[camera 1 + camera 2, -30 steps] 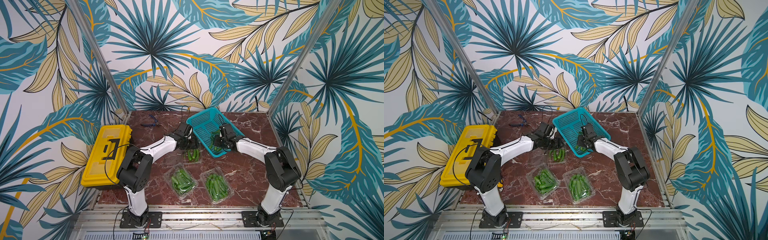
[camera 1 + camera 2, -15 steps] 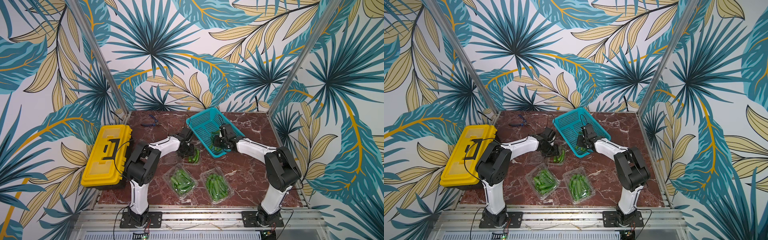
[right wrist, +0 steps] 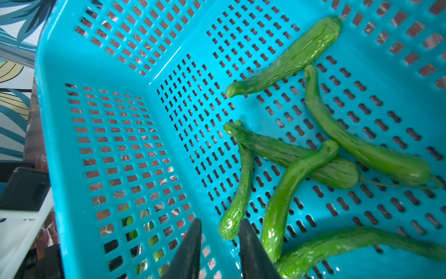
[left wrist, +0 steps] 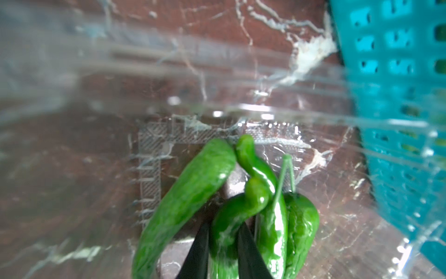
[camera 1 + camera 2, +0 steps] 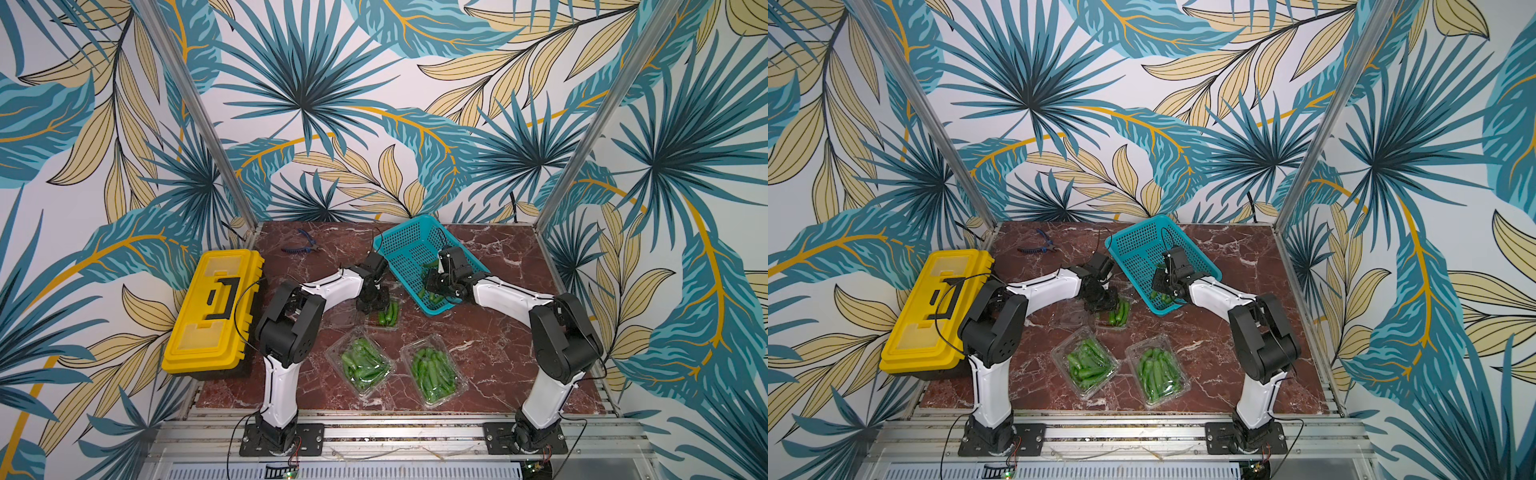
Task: Take small green peppers out of containers
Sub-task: Pick up the green pepper from the packing box, then place the green pepper in the basket.
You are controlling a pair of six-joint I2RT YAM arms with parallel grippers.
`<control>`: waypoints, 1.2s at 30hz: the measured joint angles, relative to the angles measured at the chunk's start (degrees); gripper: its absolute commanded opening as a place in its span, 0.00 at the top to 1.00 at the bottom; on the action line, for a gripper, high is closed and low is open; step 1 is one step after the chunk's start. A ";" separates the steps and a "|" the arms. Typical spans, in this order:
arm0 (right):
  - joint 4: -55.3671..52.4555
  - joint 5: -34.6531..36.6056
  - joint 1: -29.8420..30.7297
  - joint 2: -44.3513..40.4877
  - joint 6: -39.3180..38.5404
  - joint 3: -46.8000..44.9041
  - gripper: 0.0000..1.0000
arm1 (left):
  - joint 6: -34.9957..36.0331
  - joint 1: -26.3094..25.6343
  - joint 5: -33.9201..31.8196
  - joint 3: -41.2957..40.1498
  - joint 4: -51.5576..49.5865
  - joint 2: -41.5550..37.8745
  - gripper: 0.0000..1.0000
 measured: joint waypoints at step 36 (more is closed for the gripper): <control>2.80 0.31 0.00 -2.29 1.49 -2.58 0.71 | 11.19 -5.57 -18.80 -7.69 8.81 -25.70 1.00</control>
